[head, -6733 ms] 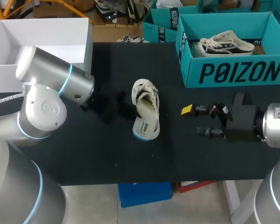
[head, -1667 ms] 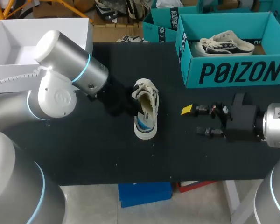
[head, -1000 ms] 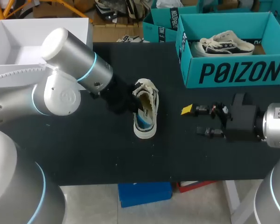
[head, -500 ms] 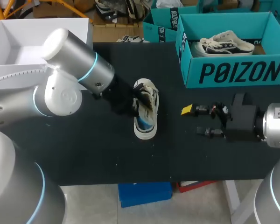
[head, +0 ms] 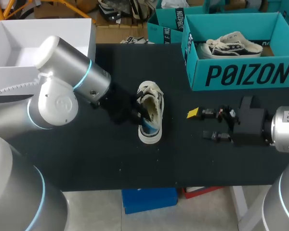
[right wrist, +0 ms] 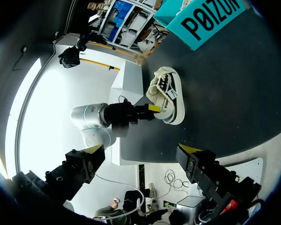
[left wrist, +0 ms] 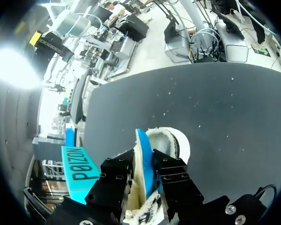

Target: Take the shoe out of the shoebox, open the shoe tongue, remove and reinsert the insole, then place the shoe into the shoebox

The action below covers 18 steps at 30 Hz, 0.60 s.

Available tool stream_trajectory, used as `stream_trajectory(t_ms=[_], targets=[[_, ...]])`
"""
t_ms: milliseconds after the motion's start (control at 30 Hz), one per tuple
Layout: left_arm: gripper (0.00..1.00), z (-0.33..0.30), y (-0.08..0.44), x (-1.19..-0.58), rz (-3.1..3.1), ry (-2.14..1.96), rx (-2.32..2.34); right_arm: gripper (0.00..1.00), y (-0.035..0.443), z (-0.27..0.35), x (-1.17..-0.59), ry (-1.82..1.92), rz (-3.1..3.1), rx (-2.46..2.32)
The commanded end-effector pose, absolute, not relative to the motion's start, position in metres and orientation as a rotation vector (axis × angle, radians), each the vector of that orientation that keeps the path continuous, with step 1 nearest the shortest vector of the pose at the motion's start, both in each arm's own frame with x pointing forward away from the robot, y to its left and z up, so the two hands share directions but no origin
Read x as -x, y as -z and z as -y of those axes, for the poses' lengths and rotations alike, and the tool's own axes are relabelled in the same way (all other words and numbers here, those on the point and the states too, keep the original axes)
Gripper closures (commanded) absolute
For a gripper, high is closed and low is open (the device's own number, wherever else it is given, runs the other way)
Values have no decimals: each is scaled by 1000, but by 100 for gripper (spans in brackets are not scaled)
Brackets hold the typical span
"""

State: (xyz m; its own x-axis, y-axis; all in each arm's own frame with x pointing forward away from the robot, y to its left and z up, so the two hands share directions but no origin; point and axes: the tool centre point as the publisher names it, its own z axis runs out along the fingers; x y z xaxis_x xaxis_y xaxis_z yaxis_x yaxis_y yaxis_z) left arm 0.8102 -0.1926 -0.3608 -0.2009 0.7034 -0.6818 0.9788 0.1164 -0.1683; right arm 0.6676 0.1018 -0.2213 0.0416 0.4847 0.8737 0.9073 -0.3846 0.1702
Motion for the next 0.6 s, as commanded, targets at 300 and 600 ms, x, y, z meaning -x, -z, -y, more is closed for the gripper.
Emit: stream_trajectory(t_ms=[300,600], targets=[[100,196,366,-815,-1971,795,-1653,0,222,-102,-668,1300,1400,1892],[100,201,367,-825,-1980,726,-1656,0,222,-102,-668,1300,1400,1892]])
